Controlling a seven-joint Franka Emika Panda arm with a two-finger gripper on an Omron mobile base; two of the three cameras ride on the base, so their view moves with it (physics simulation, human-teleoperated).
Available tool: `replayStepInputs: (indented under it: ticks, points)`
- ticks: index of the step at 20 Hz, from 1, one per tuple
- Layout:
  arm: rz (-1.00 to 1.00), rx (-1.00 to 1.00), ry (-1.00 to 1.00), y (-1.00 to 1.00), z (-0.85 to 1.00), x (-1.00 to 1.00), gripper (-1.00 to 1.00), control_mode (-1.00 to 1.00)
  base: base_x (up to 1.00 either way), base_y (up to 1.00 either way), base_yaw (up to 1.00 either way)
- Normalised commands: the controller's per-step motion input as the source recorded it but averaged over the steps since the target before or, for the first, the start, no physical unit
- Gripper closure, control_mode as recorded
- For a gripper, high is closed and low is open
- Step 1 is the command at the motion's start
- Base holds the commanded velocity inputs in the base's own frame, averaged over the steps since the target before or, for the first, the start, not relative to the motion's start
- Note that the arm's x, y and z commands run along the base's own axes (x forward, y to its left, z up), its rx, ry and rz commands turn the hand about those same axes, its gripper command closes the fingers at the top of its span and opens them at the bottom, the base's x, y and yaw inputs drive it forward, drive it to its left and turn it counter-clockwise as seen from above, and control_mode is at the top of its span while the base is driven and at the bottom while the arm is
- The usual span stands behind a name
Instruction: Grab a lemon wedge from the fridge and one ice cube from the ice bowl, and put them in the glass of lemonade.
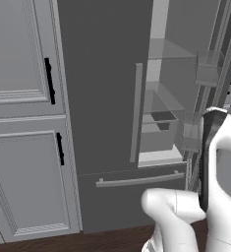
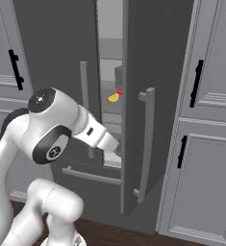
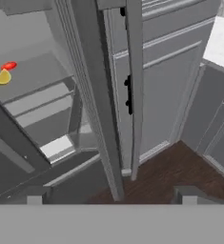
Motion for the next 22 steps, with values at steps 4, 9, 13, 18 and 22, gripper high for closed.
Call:
replayStepInputs:
  ticks: [4, 9, 13, 18, 22]
  points:
    - [0.21, -0.36, 0.32, 0.58, 0.0, 0.76, -1.0, -1.0, 0.0, 0.0, 0.0]
    - [0.11, -0.42, 0.4, 0.12, -0.07, 0.97, -1.0, -1.0, 0.0, 0.0, 0.0]
    - [0.04, -0.29, 0.28, -0.06, -0.33, 0.62, -1.0, -1.0, 0.0, 0.0, 0.0]
    - [0.01, -0.09, 0.08, -0.15, -0.48, 0.14, -1.0, -1.0, 0.0, 0.0, 0.0]
    - [0.0, -0.03, 0.09, -0.21, -0.19, 0.09, -1.0, -1.0, 0.0, 0.0, 0.0]
